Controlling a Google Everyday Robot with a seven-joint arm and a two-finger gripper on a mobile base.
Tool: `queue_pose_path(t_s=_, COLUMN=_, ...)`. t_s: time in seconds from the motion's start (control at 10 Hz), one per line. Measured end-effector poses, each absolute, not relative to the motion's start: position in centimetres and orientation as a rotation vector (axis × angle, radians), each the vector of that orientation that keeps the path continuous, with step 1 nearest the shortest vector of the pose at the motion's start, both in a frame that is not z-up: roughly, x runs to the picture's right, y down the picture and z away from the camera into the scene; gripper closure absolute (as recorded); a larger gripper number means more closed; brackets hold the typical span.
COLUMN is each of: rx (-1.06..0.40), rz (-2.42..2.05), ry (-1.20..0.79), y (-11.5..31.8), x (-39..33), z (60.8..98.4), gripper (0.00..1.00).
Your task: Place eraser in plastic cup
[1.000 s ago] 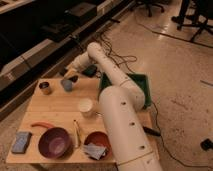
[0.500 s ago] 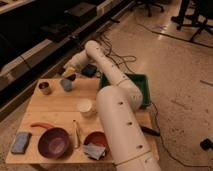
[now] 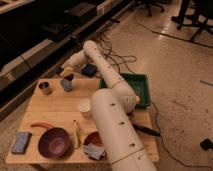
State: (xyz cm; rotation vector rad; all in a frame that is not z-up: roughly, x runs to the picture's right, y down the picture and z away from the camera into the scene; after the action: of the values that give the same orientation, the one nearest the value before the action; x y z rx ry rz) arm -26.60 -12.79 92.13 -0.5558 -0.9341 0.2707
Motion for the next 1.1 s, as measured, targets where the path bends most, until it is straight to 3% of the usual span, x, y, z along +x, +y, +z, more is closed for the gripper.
queue_pose_path(t_s=1.1, rx=-0.57, rz=0.261, ry=-0.953, y=-12.71, x=-27.42, z=92.25, gripper=1.0)
